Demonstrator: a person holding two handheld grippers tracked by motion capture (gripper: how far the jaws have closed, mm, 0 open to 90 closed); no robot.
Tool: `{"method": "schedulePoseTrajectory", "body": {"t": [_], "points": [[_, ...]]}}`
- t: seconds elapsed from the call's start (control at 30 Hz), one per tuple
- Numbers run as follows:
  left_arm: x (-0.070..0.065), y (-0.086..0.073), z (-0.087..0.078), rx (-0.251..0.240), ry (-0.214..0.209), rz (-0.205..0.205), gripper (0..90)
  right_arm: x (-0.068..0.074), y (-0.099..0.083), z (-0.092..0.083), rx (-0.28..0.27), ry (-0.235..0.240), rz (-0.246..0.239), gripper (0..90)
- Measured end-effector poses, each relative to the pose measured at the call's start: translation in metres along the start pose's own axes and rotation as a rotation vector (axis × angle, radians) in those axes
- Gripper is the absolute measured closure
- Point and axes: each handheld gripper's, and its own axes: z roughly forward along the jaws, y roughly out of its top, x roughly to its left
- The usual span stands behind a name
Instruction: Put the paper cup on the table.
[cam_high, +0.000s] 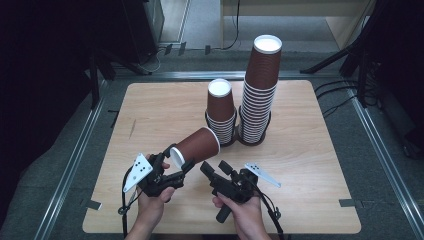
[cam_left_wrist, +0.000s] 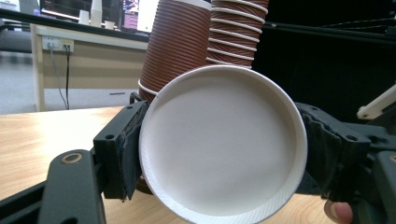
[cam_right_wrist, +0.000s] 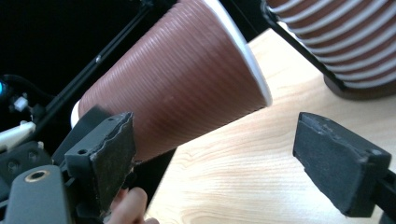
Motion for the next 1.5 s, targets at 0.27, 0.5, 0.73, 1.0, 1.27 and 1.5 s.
{"method": "schedulePoseTrajectory", "body": {"t": [0.27,0.5,0.73,1.0,1.27,1.5], "points": [[0.000,-0.001,0.001,-0.001,0.002,0.000,23.1,0.003,0.001,0.003,-0.026,0.098,0.168,0.0],[0.000,-0.002,0.000,-0.001,-0.003,0.006,23.1,0.008,-0.001,0.007,-0.075,0.139,0.315,0.7],[0.000,-0.001,0.000,-0.007,0.000,0.004,23.1,0.008,-0.002,0.013,-0.114,0.137,0.405,0.7],[0.000,-0.001,0.000,-0.004,-0.003,0.009,23.1,0.005,-0.002,0.022,-0.117,0.141,0.522,0.9],[-0.001,-0.001,0.000,-0.007,-0.004,0.014,23.1,0.007,-0.004,0.026,-0.160,0.124,0.557,0.8],[-0.002,-0.001,0.000,-0.006,0.001,0.023,23.1,0.007,-0.004,0.031,-0.191,0.128,0.642,0.8]]}}
